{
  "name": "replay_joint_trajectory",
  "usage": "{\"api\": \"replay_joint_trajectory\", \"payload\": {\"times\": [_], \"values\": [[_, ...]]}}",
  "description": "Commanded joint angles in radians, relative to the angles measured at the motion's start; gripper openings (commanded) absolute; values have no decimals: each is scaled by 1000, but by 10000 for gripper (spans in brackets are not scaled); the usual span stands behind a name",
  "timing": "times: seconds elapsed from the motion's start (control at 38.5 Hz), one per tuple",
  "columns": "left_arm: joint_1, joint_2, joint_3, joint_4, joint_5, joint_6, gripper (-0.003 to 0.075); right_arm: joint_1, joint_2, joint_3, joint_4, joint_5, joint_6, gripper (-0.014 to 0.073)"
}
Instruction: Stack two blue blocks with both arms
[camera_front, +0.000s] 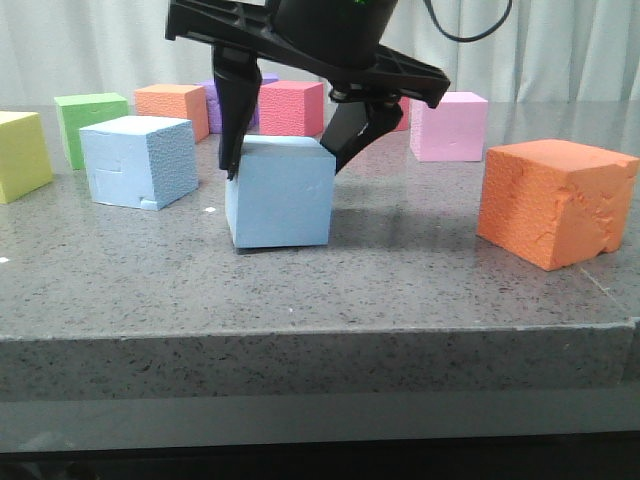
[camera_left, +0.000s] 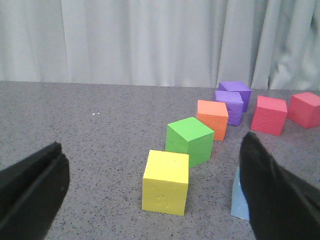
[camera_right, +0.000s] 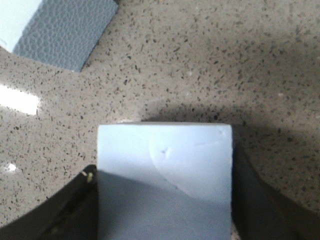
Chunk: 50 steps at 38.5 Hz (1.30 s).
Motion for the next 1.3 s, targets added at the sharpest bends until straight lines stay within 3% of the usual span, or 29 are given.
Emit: {"api": "replay_joint_trajectory", "payload": {"times": [0.0, 0.08, 0.39, 0.49, 0.62, 0.7, 0.94, 1.27], "values": [[0, 9, -31, -2, -82, -12, 669, 1, -45, -43, -5, -36, -4, 608], [0, 9, -31, -2, -82, -12, 669, 1, -56, -72, -8, -31, -5, 638], [0, 9, -31, -2, -82, -12, 669, -3, -84, -154, -17, -18, -9, 619], [0, 9, -31, -2, -82, -12, 669, -4, -84, -154, -25, -18, -9, 462], [0, 9, -31, -2, -82, -12, 669, -17, -91, -154, -24, -15, -4, 157], [0, 9, -31, -2, -82, -12, 669, -39, -103, -155, -24, 4, -2, 78], [0, 9, -31, -2, -82, -12, 669, -192, -172, -144, -25, 144, -52, -69], [0, 9, -31, -2, -82, -12, 669, -525, -425, 106, -25, 143, -205, -60]]}}
